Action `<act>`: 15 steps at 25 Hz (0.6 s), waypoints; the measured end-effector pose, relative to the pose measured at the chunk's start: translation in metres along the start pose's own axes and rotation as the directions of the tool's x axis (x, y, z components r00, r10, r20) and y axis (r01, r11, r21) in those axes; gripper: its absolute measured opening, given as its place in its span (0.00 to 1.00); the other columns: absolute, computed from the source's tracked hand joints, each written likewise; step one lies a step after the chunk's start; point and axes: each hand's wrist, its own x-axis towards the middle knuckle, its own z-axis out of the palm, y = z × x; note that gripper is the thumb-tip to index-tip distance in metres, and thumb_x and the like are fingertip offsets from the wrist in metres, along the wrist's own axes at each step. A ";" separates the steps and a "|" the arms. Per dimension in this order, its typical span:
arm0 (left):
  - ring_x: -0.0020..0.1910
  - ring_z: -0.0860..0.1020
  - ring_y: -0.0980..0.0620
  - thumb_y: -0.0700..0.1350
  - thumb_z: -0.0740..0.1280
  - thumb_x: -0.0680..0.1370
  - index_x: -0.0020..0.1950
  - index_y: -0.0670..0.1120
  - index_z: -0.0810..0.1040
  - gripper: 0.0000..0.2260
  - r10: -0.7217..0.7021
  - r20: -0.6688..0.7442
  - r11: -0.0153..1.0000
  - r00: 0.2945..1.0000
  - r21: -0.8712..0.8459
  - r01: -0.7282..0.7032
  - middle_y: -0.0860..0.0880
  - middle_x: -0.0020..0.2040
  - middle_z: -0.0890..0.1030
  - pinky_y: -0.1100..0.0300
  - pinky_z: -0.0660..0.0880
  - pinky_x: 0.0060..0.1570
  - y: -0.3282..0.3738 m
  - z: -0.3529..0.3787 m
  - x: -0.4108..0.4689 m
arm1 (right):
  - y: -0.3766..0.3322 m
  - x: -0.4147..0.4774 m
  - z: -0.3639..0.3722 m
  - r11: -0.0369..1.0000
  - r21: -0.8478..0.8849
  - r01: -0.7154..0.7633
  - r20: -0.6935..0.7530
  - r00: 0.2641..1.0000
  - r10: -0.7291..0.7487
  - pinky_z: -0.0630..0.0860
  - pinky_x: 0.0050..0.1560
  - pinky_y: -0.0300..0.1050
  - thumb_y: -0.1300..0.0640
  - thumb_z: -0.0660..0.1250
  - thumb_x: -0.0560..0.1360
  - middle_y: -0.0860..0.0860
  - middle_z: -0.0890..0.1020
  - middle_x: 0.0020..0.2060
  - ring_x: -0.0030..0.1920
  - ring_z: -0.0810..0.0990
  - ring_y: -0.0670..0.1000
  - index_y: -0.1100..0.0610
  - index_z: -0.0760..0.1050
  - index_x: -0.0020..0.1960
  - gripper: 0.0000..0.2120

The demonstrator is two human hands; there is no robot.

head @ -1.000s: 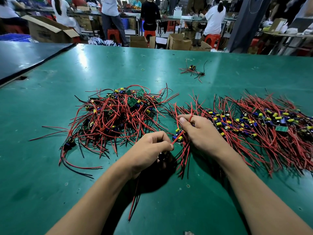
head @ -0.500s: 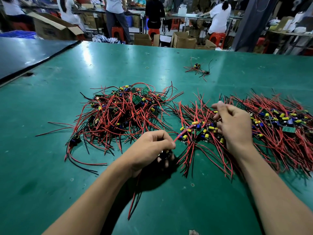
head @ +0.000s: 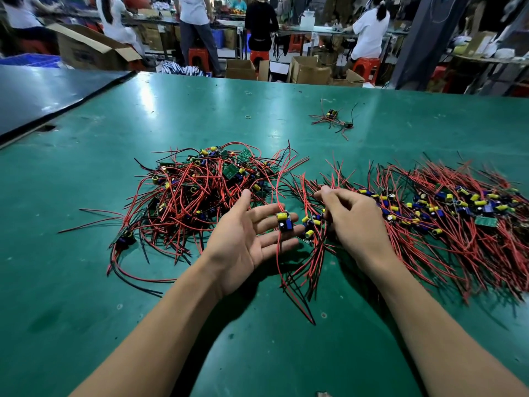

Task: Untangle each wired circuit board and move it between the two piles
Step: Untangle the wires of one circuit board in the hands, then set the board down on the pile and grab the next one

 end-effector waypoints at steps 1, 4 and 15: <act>0.57 0.81 0.37 0.63 0.51 0.81 0.68 0.37 0.70 0.31 0.003 0.011 1.000 1.000 -0.013 -0.002 0.36 0.60 0.80 0.48 0.82 0.50 0.000 -0.001 0.001 | -0.004 -0.002 0.000 0.999 0.007 0.033 0.001 0.999 -0.033 0.75 0.42 0.40 0.45 0.67 0.80 0.41 0.82 0.34 0.35 0.78 0.41 0.55 0.85 0.52 0.15; 0.62 0.78 0.39 0.66 0.49 0.80 0.70 0.39 0.71 0.35 0.007 0.057 1.000 0.998 -0.027 -0.006 0.39 0.61 0.81 0.46 0.76 0.60 0.000 -0.003 0.002 | -0.016 -0.013 0.006 0.990 0.064 0.127 0.175 0.975 -0.137 0.78 0.48 0.37 0.45 0.73 0.75 0.46 0.85 0.43 0.43 0.82 0.41 0.50 0.83 0.57 0.13; 0.62 0.79 0.44 0.68 0.49 0.78 0.70 0.44 0.73 0.35 -0.037 -0.008 0.994 0.999 0.106 0.038 0.40 0.65 0.78 0.47 0.74 0.64 -0.004 -0.009 0.005 | -0.008 -0.014 0.002 0.795 -0.606 0.008 0.035 0.999 0.017 0.71 0.44 0.47 0.45 0.71 0.73 0.48 0.77 0.45 0.46 0.78 0.55 0.49 0.76 0.44 0.09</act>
